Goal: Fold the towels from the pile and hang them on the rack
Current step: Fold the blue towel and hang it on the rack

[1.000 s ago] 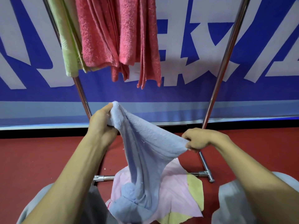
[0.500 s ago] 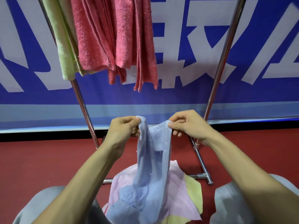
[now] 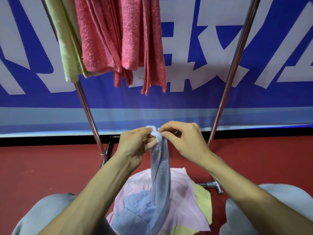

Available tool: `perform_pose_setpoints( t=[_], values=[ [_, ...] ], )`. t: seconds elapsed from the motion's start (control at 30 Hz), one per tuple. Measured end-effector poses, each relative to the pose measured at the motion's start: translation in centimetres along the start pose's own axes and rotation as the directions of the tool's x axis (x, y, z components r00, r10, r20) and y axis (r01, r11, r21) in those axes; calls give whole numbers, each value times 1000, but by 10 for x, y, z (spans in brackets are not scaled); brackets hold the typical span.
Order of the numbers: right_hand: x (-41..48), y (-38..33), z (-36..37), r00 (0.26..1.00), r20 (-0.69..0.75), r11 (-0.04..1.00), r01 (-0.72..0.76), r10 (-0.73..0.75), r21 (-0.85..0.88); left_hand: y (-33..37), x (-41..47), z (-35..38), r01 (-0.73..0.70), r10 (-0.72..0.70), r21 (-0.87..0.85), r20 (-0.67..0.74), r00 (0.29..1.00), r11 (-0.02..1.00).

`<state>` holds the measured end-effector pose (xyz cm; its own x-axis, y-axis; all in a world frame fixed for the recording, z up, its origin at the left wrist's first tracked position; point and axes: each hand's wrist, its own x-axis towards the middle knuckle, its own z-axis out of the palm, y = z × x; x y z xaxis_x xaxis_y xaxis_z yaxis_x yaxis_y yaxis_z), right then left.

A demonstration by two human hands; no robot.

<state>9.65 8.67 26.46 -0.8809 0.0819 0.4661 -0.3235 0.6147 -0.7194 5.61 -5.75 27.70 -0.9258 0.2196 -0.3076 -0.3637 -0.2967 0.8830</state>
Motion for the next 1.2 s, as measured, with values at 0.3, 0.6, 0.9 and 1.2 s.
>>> perform_pose_setpoints(
  t=[0.3,0.6,0.9,1.2],
  values=[
    [-5,0,7,995,-29,993,98,-100,-62,1,-3,-1,120,-130,-187,-44,990,975],
    [-3,4,8,968,12,933,246,-251,-263,-3,1,-5,165,-192,-278,-73,979,946],
    [12,18,-23,981,122,919,183,-149,-351,-3,3,-8,148,-154,101,47,987,984],
    [15,22,-44,977,199,901,157,-80,-405,-2,10,-15,-298,124,530,340,932,794]
  ],
)
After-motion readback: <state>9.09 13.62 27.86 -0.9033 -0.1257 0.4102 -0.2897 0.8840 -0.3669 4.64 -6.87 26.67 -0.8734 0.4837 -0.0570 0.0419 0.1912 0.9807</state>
